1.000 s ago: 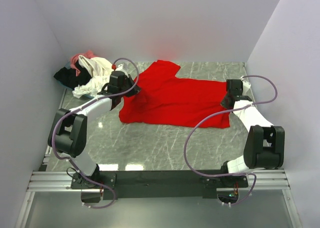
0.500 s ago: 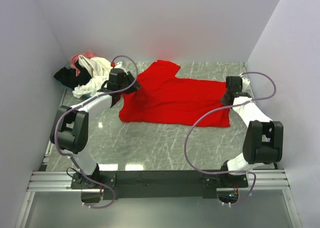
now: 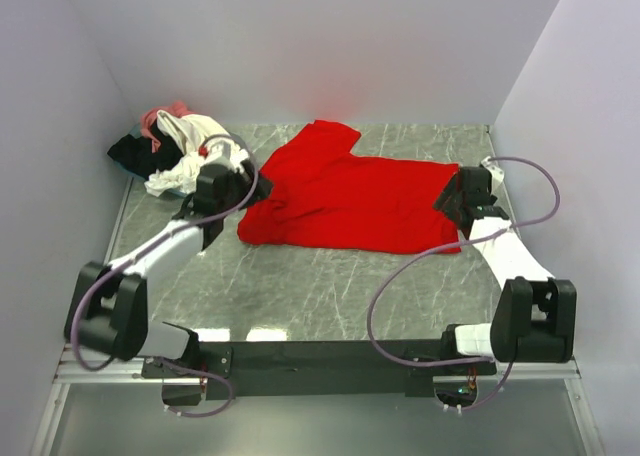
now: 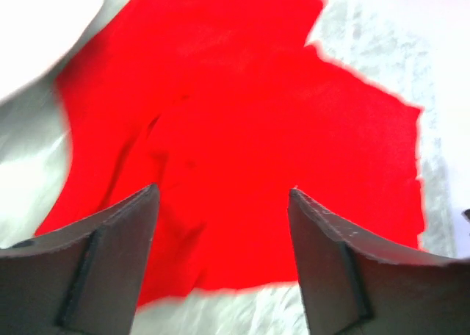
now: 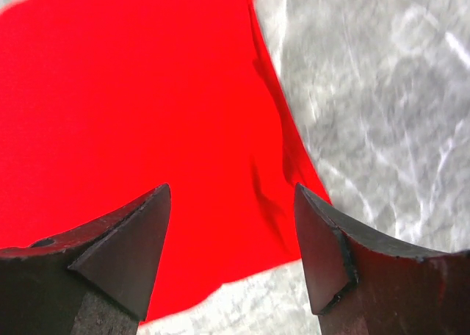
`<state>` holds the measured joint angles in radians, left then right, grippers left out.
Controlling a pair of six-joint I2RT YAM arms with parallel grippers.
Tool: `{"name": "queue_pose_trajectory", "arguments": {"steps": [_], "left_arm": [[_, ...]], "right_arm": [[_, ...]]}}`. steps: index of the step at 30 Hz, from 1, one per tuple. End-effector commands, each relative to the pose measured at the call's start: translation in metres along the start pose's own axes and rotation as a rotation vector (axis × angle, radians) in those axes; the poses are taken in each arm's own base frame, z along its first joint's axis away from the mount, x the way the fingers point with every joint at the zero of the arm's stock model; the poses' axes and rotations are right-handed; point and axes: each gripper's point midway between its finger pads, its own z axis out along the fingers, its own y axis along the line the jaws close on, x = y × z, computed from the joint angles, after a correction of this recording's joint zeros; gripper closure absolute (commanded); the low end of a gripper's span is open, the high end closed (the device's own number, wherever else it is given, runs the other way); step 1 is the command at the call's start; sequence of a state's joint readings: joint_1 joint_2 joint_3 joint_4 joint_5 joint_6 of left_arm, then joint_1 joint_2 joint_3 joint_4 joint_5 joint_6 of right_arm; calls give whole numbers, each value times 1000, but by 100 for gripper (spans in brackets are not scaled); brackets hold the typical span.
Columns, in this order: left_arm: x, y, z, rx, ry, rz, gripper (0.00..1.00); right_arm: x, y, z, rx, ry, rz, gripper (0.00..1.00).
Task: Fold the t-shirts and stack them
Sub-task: Fold the tshirt
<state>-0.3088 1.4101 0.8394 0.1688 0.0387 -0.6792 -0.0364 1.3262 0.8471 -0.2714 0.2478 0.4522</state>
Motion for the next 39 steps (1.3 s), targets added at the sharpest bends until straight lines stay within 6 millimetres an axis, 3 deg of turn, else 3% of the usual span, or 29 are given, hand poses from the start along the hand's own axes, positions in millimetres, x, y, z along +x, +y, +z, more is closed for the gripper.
{"name": "queue_pose_trajectory", "arguments": {"steps": [1,4,8,17,23,26,29,30,33,39], "left_arm": [[18,29,-23,-77,-25,-15,27],[35,46,-34,-125,0,-4,32],[47,55,-37,-144,35,4,33],[65,76,-29,-215,95,46,35],[84,81,-17,-206,163,42,38],[95,84,-14,-200,196,37,45],[101,88,-14,-211,210,35,69],[100,88,-14,-210,207,32,81],[95,88,-17,-218,187,25,99],[83,87,-26,-220,140,6,99]], "right_arm": [[6,2,-9,-50,-15,43,25],[17,-1,-14,-62,4,54,25],[29,-9,-19,-47,19,69,25],[56,-15,-16,-53,75,111,26],[58,-19,-16,-38,71,111,26],[59,-26,-14,-9,65,111,25],[61,-29,-11,4,74,118,25],[61,-31,-9,8,79,122,25],[64,-38,-4,19,102,145,25],[71,-49,6,25,161,185,25]]}}
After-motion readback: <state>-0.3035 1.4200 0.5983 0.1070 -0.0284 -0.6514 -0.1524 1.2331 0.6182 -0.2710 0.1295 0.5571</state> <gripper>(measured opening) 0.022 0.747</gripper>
